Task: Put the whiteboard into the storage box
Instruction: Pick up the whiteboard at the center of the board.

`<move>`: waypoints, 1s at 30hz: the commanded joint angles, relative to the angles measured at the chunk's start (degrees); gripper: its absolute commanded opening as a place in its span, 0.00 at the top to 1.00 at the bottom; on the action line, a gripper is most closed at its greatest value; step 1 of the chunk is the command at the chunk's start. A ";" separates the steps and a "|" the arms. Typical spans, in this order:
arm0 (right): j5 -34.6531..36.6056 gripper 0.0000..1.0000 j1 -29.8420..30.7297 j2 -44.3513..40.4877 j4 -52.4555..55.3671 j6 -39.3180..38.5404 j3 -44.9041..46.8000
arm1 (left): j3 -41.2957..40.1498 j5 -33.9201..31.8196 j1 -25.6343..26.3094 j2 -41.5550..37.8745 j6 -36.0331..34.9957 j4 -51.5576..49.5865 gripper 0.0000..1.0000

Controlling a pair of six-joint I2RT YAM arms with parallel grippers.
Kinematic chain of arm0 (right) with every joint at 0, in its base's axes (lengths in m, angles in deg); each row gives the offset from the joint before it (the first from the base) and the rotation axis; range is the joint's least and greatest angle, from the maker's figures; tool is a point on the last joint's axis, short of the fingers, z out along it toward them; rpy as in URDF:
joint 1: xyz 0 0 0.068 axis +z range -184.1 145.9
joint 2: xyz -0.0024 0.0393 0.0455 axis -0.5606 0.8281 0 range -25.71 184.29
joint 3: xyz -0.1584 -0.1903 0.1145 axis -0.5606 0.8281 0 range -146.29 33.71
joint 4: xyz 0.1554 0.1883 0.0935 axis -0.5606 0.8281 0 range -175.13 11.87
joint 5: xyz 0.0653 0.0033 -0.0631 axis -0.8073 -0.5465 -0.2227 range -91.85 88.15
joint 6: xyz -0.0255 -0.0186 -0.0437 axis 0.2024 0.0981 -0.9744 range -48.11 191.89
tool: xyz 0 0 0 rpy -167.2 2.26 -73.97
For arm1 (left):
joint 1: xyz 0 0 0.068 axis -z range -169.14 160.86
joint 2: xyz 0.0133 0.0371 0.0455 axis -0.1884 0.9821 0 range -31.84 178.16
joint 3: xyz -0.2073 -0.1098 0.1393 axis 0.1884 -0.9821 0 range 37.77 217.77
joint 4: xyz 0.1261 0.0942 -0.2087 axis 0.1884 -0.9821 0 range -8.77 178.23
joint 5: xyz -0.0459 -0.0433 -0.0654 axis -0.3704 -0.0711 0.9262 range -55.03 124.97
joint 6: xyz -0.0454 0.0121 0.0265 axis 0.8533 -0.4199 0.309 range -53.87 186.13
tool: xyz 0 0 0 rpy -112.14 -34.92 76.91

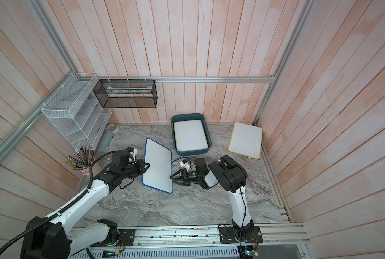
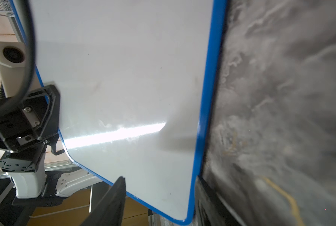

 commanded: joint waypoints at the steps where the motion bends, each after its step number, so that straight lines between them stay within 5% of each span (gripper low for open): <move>1: -0.36 0.43 0.33 0.84 2.71 -1.13 -1.46 | 2.29 -0.12 -1.38 -2.36 -2.40 -3.23 1.00; 15: 4.08 0.44 -0.02 -6.12 27.23 -16.57 -7.86 | -0.64 15.46 -11.76 -6.17 4.30 12.04 1.00; 30: 2.70 0.47 -6.19 -16.11 29.17 -16.64 -8.39 | -3.73 13.33 -11.99 -7.69 14.17 30.93 1.00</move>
